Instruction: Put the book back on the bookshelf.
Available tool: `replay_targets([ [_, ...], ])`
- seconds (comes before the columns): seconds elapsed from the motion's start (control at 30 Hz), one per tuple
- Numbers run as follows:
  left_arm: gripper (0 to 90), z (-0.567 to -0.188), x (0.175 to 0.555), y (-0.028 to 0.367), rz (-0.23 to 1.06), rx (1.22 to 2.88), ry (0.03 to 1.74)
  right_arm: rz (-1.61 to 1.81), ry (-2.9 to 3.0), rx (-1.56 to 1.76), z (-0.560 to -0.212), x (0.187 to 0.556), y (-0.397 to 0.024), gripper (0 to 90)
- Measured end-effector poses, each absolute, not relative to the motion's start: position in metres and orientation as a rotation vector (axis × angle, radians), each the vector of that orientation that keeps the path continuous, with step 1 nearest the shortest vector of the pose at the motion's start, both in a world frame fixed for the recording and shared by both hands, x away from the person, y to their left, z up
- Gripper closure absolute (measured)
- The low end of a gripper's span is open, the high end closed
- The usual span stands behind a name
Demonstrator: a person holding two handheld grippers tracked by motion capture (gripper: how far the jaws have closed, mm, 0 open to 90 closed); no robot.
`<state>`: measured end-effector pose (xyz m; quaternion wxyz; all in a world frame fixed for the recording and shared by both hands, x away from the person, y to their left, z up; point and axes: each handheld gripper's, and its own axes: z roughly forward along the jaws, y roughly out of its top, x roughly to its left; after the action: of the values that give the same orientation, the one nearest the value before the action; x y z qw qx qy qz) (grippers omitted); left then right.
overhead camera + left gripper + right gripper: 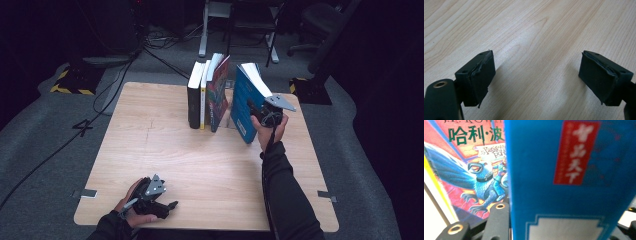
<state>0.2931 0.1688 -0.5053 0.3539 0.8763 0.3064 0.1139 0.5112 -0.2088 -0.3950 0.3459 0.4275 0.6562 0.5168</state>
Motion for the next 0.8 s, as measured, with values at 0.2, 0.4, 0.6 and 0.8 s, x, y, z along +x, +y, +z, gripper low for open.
replay_targets([
  [0.2, 14.0, -0.505, 0.293, 0.169, 0.294, 2.265, 0.791, 1.342, 1.660, 1.125, -0.387, 0.520, -0.205, 61.9],
  [0.4, 14.4, -0.505, 0.293, 0.169, 0.293, 2.268, 0.784, 1.342, 1.628, 1.118, -0.373, 0.528, -0.200, 61.9],
  [0.6, 14.8, -0.505, 0.292, 0.168, 0.289, 2.271, 0.774, 1.355, 1.585, 1.123, -0.363, 0.539, -0.195, 61.9],
  [0.8, 14.9, -0.505, 0.291, 0.166, 0.281, 2.277, 0.756, 1.355, 1.558, 1.117, -0.351, 0.554, -0.190, 61.8],
])
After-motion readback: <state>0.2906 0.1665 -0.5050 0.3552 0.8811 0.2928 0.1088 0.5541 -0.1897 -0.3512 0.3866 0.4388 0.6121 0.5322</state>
